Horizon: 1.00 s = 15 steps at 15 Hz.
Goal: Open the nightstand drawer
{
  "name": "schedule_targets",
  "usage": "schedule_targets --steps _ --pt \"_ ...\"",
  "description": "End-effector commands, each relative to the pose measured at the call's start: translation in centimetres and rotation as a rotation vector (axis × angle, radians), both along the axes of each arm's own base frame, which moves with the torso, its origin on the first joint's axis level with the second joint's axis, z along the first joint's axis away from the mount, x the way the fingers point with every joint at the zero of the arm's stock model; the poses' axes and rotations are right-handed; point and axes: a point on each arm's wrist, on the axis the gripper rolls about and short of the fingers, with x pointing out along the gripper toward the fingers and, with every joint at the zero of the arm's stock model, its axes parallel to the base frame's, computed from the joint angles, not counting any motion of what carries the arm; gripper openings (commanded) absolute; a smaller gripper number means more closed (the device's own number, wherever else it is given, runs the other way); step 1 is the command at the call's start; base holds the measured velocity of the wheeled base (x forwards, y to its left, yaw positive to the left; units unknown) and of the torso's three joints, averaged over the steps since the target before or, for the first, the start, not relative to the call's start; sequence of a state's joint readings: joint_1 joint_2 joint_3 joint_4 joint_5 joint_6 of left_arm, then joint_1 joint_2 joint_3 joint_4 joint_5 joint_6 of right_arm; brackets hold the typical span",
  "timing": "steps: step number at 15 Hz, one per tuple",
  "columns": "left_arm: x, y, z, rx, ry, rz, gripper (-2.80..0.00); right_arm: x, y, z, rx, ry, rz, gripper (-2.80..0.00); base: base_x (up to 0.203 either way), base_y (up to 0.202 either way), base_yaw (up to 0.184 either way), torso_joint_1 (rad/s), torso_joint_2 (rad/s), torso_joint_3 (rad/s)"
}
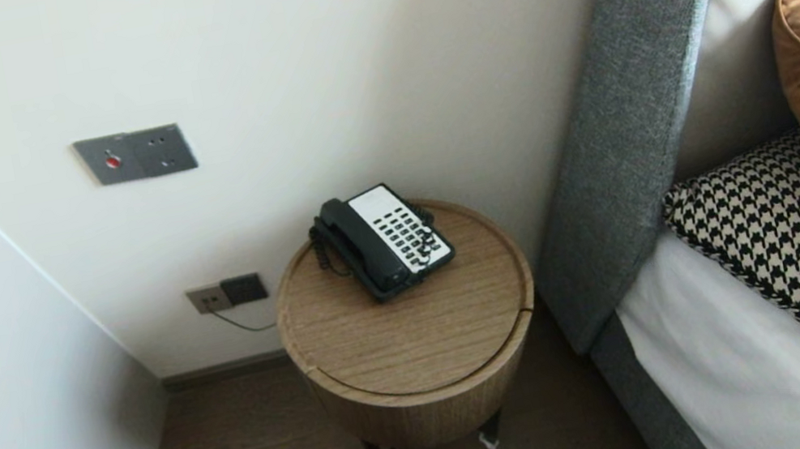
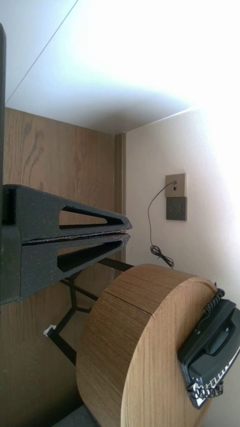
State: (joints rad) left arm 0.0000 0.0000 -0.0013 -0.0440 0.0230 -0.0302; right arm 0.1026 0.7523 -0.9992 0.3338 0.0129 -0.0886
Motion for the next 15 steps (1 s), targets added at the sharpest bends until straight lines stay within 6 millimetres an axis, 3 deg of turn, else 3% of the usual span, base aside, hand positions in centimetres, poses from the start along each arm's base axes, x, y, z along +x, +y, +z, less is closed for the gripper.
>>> schedule_targets --steps 1,9,11,15 --pt "0.0 0.0 0.0 0.0 -0.001 0.0 -2.8 4.8 1.1 1.0 -0.018 0.099 0.061 -2.8 0.0 0.0 0.0 0.0 0.0 0.0" --pt "0.0 0.0 0.1 0.0 -0.002 0.0 -2.8 14.6 7.8 0.3 -0.001 0.319 0.26 -2.8 0.0 0.0 0.0 0.0 0.0 0.0" --pt "0.0 0.0 0.0 -0.001 -0.001 0.001 -2.8 16.6 10.4 -0.9 -0.025 0.385 0.319 -2.8 0.0 0.0 0.0 0.0 0.0 0.0" --pt "0.0 0.0 0.1 -0.001 -0.002 0.001 -2.8 18.7 15.0 -4.0 -0.091 0.507 0.42 -2.8 0.0 0.0 0.0 0.0 0.0 0.0"
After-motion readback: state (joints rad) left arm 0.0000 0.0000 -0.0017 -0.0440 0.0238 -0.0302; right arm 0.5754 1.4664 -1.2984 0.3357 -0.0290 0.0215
